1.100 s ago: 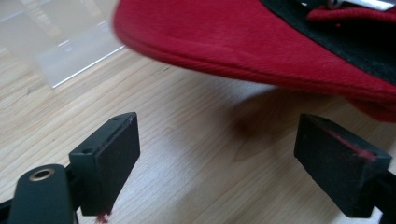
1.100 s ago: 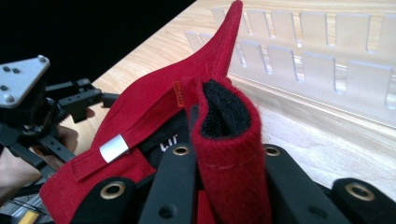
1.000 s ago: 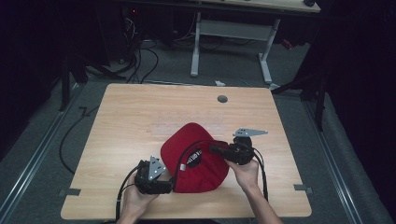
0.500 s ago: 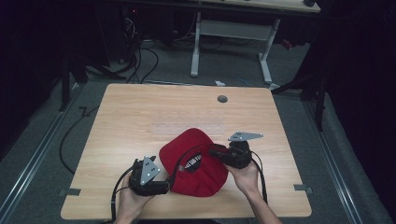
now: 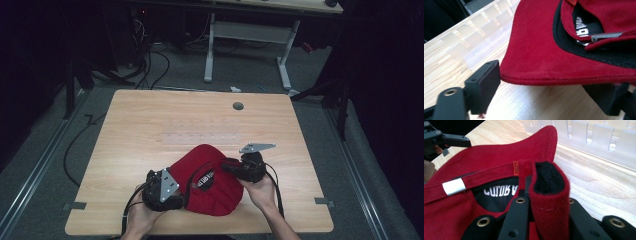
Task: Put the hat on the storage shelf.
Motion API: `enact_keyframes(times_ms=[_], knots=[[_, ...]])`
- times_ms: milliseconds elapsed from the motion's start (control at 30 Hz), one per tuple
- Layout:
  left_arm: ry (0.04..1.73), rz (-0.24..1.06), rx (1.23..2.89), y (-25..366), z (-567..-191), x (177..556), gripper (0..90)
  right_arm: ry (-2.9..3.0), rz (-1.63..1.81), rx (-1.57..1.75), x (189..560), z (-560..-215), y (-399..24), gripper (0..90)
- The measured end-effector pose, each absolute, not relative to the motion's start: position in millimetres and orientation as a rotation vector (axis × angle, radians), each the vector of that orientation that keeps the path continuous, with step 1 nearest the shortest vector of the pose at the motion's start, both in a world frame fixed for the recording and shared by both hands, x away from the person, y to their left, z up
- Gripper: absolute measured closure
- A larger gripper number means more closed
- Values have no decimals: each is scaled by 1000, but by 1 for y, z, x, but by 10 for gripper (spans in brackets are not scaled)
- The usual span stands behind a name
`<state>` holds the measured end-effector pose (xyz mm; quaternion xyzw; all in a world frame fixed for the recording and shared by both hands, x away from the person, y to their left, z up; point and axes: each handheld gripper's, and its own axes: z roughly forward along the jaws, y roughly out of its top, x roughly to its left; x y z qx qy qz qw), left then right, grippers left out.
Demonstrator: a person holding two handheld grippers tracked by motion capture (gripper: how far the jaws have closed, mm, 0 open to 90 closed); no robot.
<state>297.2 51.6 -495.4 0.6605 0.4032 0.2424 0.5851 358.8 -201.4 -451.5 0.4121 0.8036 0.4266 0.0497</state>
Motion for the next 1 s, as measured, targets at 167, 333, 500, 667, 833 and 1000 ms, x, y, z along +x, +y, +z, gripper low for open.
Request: enact_keyframes(times_ms=[167,333,500,667,833,1000], knots=[[937,585,1556,53,-496,297,251,2464,1304,1264,358,-454,-200,832],[908,589,1587,51,-498,295,283,2477,1314,1272,358,-454,-199,831],[894,578,1615,48,-499,294,361,2498,1342,1254,357,-454,-196,829],[869,535,1611,49,-494,292,443,2501,1362,1261,358,-452,-198,822],[851,430,1606,54,-482,289,574,2485,1417,1243,358,-451,-201,797],[836,366,1636,57,-475,284,691,2481,1442,1217,359,-452,-200,764]])
